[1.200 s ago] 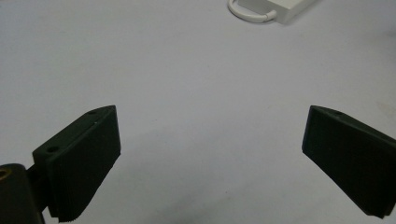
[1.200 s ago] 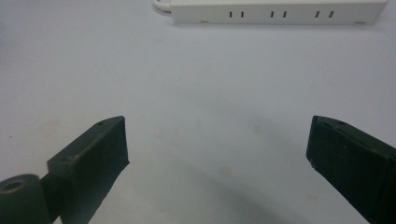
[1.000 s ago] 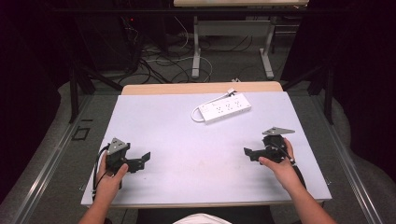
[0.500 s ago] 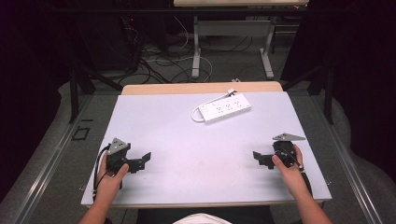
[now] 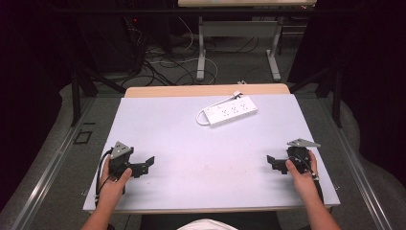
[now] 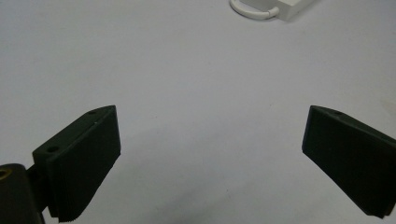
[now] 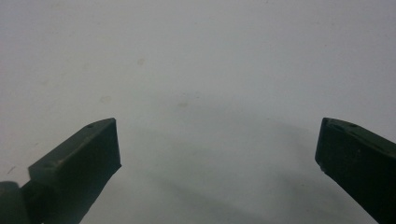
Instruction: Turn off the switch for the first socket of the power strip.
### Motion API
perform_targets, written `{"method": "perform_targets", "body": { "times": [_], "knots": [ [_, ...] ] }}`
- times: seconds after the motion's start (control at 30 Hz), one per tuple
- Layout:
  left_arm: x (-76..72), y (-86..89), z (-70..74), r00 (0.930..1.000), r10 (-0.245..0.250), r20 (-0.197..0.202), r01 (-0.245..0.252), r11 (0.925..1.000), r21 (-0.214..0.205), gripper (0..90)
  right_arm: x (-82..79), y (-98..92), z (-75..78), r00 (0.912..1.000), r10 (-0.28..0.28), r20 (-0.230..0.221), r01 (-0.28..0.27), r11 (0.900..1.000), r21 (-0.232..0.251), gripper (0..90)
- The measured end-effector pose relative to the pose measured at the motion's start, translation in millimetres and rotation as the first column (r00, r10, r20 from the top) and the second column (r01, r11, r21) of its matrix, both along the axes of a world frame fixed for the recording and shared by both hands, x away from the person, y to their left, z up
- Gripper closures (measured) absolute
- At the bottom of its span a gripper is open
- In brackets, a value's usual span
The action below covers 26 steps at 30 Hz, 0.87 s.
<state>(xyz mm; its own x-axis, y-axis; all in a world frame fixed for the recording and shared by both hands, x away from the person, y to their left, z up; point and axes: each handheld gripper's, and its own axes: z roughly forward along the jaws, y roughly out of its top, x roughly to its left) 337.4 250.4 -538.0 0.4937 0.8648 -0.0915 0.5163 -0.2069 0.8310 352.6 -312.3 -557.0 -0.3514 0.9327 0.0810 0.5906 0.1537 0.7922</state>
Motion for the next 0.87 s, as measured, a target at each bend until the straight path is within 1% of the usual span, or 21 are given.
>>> {"method": "perform_targets", "body": {
  "times": [0.1, 0.13, 0.17, 0.3, 0.37, 0.43, 0.5, 0.57, 0.6, 0.7, 0.73, 0.77, 0.87],
  "knots": [
    [0.0, -0.4, -0.4, 1.0, 0.005, -0.004, -0.005, 0.9999, -0.009, 4.3, -1.1, -1.4, 1.3, 0.9999, -0.01, 0.003, 0.01, 0.9999, 0.005, 0.0],
    [0.3, -0.7, -1.0, 0.9999, 0.01, 0.002, -0.01, 0.9999, -0.012, 4.3, -1.1, -1.8, 1.2, 0.9999, -0.013, 0.002, 0.013, 0.9999, 0.004, 0.0],
    [0.1, 0.1, -0.3, 1.0, 0.004, -0.008, -0.004, 1.0, -0.007, 4.3, -0.8, -2.4, 0.9, 0.9999, -0.014, 0.001, 0.014, 0.9999, 0.001, 0.0],
    [0.6, 0.4, -0.5, 1.0, 0.006, -0.006, -0.006, 0.9999, -0.01, 4.3, 0.2, -4.6, -1.5, 0.9996, -0.024, -0.014, 0.024, 0.9997, -0.004, 0.0],
    [0.7, 0.5, -0.4, 1.0, 0.007, -0.007, -0.007, 0.9999, -0.01, 4.3, 0.4, -5.5, -2.6, 0.9993, -0.031, -0.021, 0.031, 0.9995, 0.004, 0.0],
    [0.8, 0.5, -0.5, 0.9999, 0.008, -0.006, -0.009, 0.9999, -0.011, 4.3, 0.8, -7.1, -3.4, 0.9992, -0.032, -0.023, 0.032, 0.9995, 0.001, 0.0],
    [1.3, 0.9, -0.5, 1.0, 0.008, -0.002, -0.008, 1.0, -0.005, 4.3, 1.0, -7.6, -3.8, 0.9991, -0.033, -0.025, 0.033, 0.9995, 0.004, 0.0],
    [1.5, 1.0, -0.6, 1.0, 0.009, -0.001, -0.009, 1.0, -0.004, 4.3, 0.9, -7.5, -3.9, 0.9991, -0.033, -0.026, 0.033, 0.9994, 0.004, 0.0],
    [1.8, 0.4, -1.4, 0.9999, 0.015, 0.008, -0.015, 0.9998, -0.009, 4.3, 0.7, -7.1, -3.9, 0.9991, -0.034, -0.027, 0.034, 0.9994, 0.006, 0.0],
    [2.4, 1.0, -0.8, 0.9999, 0.01, 0.003, -0.01, 0.9999, -0.003, 4.3, 0.4, -7.0, -3.8, 0.9991, -0.034, -0.026, 0.035, 0.9994, 0.004, 0.0],
    [2.2, 0.7, -0.7, 0.9999, 0.009, -0.009, -0.01, 0.9999, -0.012, 4.3, 0.3, -6.7, -3.7, 0.9989, -0.037, -0.027, 0.038, 0.9993, 0.005, 0.0],
    [2.7, 0.2, -1.5, 0.9999, 0.014, -0.002, -0.014, 0.9998, -0.014, 4.3, 0.3, -7.1, -3.7, 0.9991, -0.035, -0.025, 0.035, 0.9994, 0.003, 0.0],
    [3.2, -0.1, -2.0, 0.9999, 0.012, -0.004, -0.013, 0.9998, -0.015, 4.3, -0.1, -6.9, -2.8, 0.9989, -0.042, -0.02, 0.043, 0.9991, 0.008, 0.0]
  ]
}}
